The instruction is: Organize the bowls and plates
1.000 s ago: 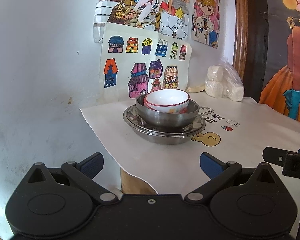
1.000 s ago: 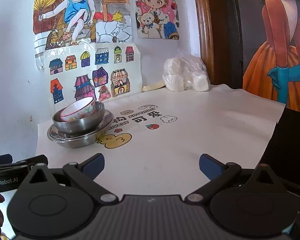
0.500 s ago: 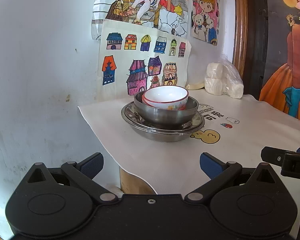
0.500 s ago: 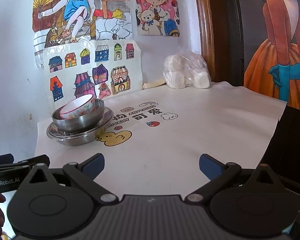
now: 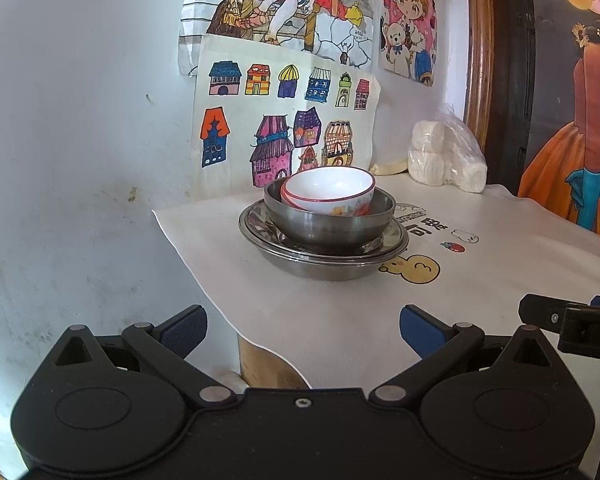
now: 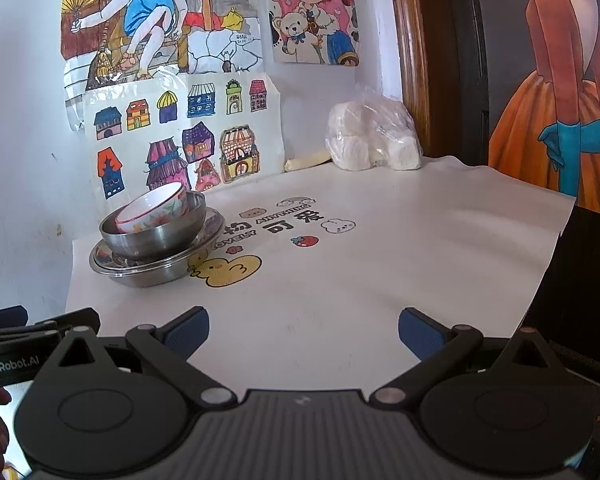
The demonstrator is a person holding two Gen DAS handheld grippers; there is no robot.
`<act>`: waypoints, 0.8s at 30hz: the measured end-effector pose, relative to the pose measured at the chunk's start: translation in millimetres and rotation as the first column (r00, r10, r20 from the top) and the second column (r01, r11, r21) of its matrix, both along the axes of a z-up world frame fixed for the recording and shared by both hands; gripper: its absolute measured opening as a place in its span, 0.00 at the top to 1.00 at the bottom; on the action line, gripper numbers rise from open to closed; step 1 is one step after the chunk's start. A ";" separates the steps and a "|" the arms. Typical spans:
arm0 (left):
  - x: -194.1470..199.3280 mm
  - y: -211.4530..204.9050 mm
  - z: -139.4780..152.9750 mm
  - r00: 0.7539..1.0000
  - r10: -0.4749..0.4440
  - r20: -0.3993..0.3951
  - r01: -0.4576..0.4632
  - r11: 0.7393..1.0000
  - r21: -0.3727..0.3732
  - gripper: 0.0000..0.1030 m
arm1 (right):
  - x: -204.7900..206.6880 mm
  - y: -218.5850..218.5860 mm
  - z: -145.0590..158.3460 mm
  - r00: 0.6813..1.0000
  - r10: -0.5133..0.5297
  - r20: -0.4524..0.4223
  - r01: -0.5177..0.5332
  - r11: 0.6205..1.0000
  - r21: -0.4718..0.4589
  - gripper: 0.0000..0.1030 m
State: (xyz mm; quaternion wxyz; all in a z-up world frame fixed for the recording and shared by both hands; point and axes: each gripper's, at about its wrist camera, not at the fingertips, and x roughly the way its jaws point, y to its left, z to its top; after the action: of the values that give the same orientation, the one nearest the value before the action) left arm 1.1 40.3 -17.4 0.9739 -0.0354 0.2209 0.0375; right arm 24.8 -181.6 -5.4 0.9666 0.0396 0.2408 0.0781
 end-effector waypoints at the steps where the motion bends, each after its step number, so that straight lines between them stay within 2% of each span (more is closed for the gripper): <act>1: 0.2 0.0 -0.1 1.000 0.000 0.000 0.000 1.000 0.000 0.01 | -0.1 0.0 -0.1 1.000 0.000 -0.001 0.000 1.000 0.000 0.00; 24: 1.5 0.1 -1.1 1.000 -0.001 -0.004 0.001 1.000 -0.001 0.01 | 1.6 0.9 -0.9 1.000 0.001 -0.008 -0.001 1.000 -0.002 0.00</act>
State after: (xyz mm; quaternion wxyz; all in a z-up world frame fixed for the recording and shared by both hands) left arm 2.5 40.4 -18.5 0.9735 -0.0358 0.2230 0.0371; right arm 26.4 -180.7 -6.3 0.9656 0.0388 0.2449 0.0781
